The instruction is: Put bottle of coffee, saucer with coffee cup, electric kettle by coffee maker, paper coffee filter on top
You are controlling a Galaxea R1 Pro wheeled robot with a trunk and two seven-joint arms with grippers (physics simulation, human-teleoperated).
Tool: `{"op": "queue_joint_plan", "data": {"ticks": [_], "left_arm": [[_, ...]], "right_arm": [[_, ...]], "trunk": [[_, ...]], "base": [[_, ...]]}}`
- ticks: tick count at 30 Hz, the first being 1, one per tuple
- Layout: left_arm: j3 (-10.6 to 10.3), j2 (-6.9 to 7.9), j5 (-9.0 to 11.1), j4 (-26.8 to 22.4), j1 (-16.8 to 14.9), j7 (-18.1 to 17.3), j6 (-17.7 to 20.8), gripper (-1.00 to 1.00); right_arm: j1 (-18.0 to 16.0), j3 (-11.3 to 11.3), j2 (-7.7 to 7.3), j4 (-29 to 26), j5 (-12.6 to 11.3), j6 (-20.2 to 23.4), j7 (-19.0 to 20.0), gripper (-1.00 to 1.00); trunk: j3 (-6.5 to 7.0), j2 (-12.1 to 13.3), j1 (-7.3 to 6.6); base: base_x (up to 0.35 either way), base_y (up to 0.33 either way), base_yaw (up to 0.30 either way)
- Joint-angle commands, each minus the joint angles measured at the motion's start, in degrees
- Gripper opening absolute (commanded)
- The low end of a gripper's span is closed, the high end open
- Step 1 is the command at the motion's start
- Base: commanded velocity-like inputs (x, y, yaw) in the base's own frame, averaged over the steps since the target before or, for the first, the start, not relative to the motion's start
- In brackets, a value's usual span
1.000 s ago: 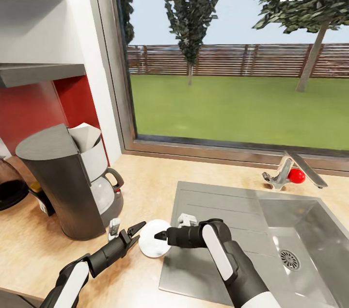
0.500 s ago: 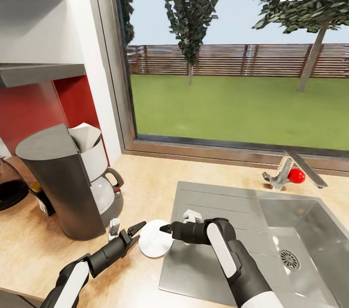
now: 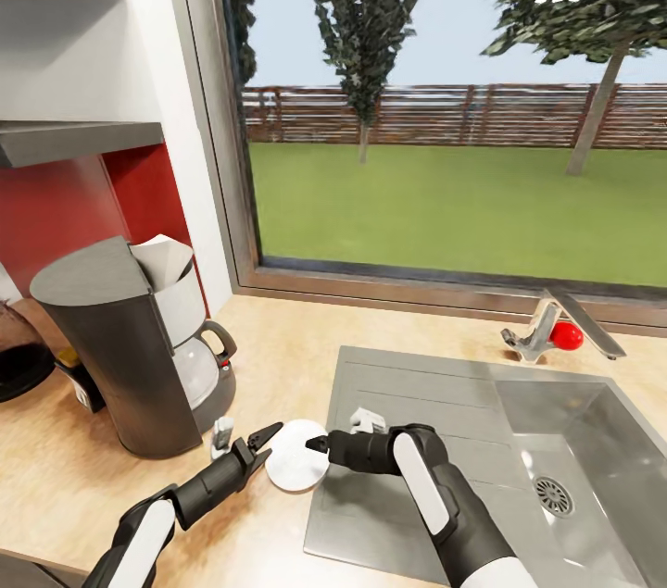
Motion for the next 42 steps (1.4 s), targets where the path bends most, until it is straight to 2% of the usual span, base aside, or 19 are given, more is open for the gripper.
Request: {"op": "queue_joint_plan", "data": {"ticks": [1,9,14,19,42], "left_arm": [[0.07,-0.04,0.23,-0.01,-0.05,-0.04,0.40,1.00],[0.02,-0.13,0.26,-0.01,-0.05,-0.04,0.40,1.00],[-1.67,-0.09,0.38,-0.02,-0.05,-0.04,0.40,1.00],[-2.40,-0.13,0.65,-0.08,-0.05,-0.04,0.37,1.00],[-2.74,0.01,0.98,-0.18,-0.05,-0.13,0.40,1.00]], "right_arm": [[-0.04,-0.05,0.02,0.01,1.20,0.16,0.41,1.00],[-0.04,-0.02,0.02,0.06,1.21,0.07,0.41,1.00],[-0.04,-0.01,0.02,0.13,1.21,0.06,0.44,1.00],[-0.04,-0.01,0.02,0.15,1.24,0.06,0.42,1.00],[-0.04,0.02,0.02,0.16,1.22,0.06,0.40,1.00]], "trunk": [[-0.14,-0.11,0.04],[-0.14,-0.11,0.04],[-0.14,-0.11,0.04],[-0.14,-0.11,0.04],[-0.14,-0.11,0.04]], "base": [[0.000,0.000,0.000],[0.000,0.000,0.000],[0.000,0.000,0.000],[0.000,0.000,0.000],[0.000,0.000,0.000]]}}
